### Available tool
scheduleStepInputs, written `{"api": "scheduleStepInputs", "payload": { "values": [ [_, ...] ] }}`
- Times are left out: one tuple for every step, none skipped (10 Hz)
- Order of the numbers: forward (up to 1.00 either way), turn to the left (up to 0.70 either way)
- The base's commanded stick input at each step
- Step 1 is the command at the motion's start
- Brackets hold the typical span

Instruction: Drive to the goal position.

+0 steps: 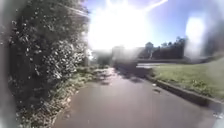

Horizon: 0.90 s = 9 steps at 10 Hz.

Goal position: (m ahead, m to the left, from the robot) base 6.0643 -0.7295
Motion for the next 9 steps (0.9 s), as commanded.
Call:
{"api": "scheduleStepInputs", "payload": {
  "values": [
    [0.7,0.0],
    [0.7,0.0],
    [0.7,0.0],
    [0.7,0.0],
    [0.7,0.0],
    [0.7,0.0],
    [0.7,0.0],
    [0.7,0.0],
    [0.7,0.0]
  ]
}}
